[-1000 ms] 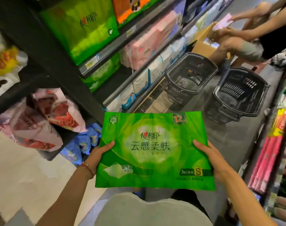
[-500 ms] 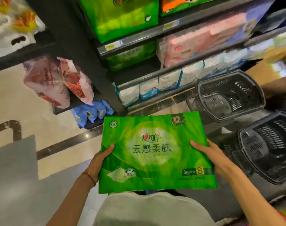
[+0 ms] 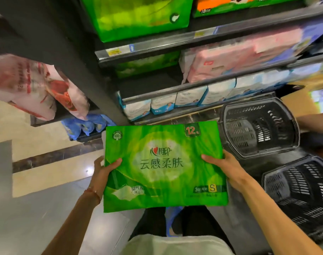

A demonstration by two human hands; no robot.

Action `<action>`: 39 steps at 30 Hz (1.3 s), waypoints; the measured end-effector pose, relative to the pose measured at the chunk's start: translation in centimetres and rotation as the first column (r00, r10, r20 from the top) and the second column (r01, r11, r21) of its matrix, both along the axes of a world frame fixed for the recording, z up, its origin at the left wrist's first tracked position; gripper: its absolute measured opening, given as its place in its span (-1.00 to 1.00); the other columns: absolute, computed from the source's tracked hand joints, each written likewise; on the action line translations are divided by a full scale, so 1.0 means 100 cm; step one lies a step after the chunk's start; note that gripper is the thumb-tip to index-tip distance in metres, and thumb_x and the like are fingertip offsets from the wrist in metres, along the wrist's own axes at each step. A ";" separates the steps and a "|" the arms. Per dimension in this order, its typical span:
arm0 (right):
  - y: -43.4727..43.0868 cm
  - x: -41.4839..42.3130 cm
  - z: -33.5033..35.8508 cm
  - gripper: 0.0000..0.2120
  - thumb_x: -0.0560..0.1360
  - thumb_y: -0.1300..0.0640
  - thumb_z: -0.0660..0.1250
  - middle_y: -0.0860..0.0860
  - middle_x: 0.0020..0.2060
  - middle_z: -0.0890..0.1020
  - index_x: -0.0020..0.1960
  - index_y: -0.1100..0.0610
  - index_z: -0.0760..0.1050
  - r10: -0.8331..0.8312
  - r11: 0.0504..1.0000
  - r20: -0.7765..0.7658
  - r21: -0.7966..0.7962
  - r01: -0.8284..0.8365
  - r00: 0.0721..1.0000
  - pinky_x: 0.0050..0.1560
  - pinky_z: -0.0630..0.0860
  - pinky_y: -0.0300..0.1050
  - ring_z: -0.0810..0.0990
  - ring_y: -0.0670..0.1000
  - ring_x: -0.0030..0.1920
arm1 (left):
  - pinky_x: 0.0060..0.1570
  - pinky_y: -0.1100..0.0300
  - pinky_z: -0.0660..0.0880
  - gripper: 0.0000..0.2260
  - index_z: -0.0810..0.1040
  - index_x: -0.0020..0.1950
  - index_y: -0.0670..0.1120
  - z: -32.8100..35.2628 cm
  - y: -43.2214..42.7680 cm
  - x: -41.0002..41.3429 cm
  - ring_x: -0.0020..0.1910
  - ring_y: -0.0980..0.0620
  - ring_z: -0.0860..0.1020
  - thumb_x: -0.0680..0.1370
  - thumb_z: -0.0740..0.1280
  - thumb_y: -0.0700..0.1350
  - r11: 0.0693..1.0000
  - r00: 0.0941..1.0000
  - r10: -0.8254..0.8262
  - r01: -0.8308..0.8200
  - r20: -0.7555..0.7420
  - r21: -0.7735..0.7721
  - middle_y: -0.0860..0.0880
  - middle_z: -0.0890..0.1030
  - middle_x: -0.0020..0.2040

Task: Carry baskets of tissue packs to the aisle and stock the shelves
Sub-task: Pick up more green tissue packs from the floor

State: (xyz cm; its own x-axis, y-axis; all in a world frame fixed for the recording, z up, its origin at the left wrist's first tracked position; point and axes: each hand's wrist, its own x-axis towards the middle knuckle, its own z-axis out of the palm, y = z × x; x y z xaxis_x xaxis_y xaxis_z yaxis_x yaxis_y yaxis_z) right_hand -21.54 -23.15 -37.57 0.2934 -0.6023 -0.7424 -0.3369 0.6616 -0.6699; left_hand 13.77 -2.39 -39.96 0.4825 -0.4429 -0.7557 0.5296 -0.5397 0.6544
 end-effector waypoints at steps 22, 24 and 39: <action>-0.158 -0.008 -0.188 -0.42 0.33 0.22 0.65 -0.07 0.06 0.78 0.30 0.10 0.55 0.217 0.943 -0.048 -0.247 -0.223 0.975 -0.06 0.68 -0.25 0.76 -0.06 0.04 | 0.06 -0.03 0.62 -0.21 0.51 0.32 -0.06 -0.163 -0.097 -0.072 0.09 -0.03 0.67 0.20 0.57 0.30 0.999 0.888 0.010 -0.026 0.459 0.029 -0.01 0.69 0.13; -0.171 0.005 -0.198 -0.42 0.32 0.20 0.64 -0.13 0.03 0.78 0.29 0.10 0.54 0.247 0.927 -0.026 -0.285 -0.244 0.969 -0.06 0.67 -0.28 0.75 -0.12 0.04 | 0.04 0.01 0.61 -0.26 0.50 0.33 -0.04 -0.174 -0.109 -0.058 0.10 0.00 0.66 0.27 0.59 0.27 1.000 0.855 0.002 0.001 0.519 -0.004 -0.01 0.67 0.16; -0.267 0.102 -0.177 -0.27 0.24 0.02 0.65 -0.13 0.16 0.69 0.35 0.06 0.48 0.222 0.571 0.079 -0.818 -0.064 0.972 0.12 0.57 -0.38 0.67 -0.18 0.16 | 0.35 0.09 0.46 -0.05 0.32 0.50 -0.09 -0.167 -0.206 0.050 0.32 0.05 0.55 0.26 0.50 0.38 0.961 0.553 0.144 0.120 0.821 -0.249 -0.01 0.58 0.35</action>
State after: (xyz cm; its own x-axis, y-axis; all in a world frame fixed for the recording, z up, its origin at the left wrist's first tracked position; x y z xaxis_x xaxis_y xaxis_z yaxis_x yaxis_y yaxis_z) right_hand -11.37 -49.83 -55.30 0.4917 -0.8658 0.0934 -0.2178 -0.2261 -0.9494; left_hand 18.80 -22.98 -56.66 0.8366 -0.5350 0.1176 -0.3114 -0.2879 0.9056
